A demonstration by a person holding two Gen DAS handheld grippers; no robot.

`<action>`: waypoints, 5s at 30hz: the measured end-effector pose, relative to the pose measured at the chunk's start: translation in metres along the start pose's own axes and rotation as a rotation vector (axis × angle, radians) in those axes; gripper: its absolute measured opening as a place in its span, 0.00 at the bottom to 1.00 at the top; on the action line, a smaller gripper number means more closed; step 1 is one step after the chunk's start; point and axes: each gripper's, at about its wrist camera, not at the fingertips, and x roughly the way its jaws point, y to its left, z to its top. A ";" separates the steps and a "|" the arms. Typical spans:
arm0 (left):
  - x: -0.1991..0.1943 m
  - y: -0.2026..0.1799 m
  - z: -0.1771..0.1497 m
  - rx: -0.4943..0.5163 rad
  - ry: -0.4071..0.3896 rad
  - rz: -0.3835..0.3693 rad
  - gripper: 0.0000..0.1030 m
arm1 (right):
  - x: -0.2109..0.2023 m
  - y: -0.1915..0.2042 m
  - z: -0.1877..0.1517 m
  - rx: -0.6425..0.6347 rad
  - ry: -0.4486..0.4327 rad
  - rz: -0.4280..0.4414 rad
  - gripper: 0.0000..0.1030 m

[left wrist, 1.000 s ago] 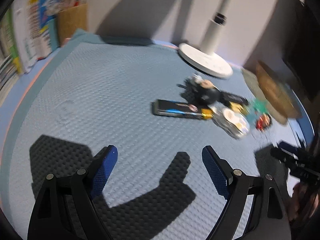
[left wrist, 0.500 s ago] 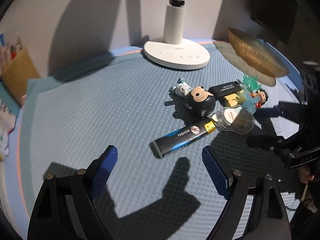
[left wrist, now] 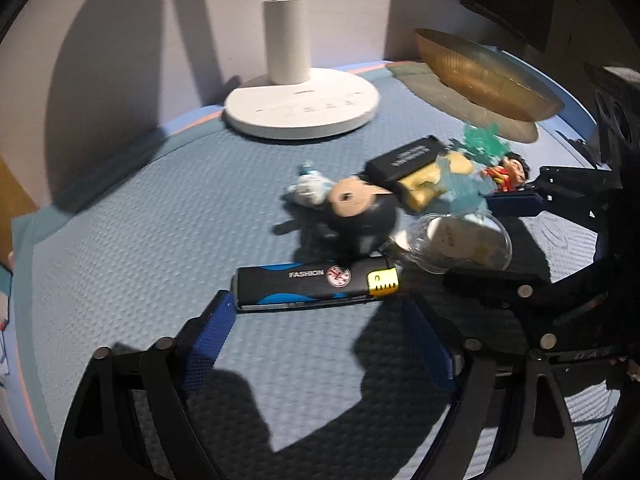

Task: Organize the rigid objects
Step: 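Grasp the black FASHION lighter with the left tool while the right tool grasps the clear tape dispenser, then carry the black lighter and clear tape dispenser into the amber bowl and release both, then move both tools back toward the black figurine and red figure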

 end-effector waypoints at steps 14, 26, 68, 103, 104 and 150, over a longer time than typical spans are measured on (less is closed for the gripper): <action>-0.048 -0.074 -0.032 0.170 -0.036 -0.100 0.63 | -0.059 -0.034 -0.063 0.095 0.006 -0.037 0.55; -0.007 -0.064 -0.021 0.077 0.014 -0.086 0.59 | -0.068 -0.049 -0.081 0.126 -0.009 -0.017 0.55; -0.057 -0.119 -0.095 -0.237 -0.056 -0.039 0.19 | -0.110 -0.029 -0.138 0.129 0.003 0.030 0.68; 0.049 -0.209 0.203 -0.069 -0.112 -0.123 0.19 | -0.143 -0.311 -0.004 0.421 0.015 -0.465 0.46; 0.055 -0.211 0.203 -0.066 -0.099 -0.123 0.19 | -0.138 -0.312 -0.005 0.397 0.032 -0.504 0.46; -0.040 -0.008 -0.076 -0.635 -0.101 0.245 0.80 | -0.087 -0.158 -0.095 0.379 -0.130 -0.052 0.83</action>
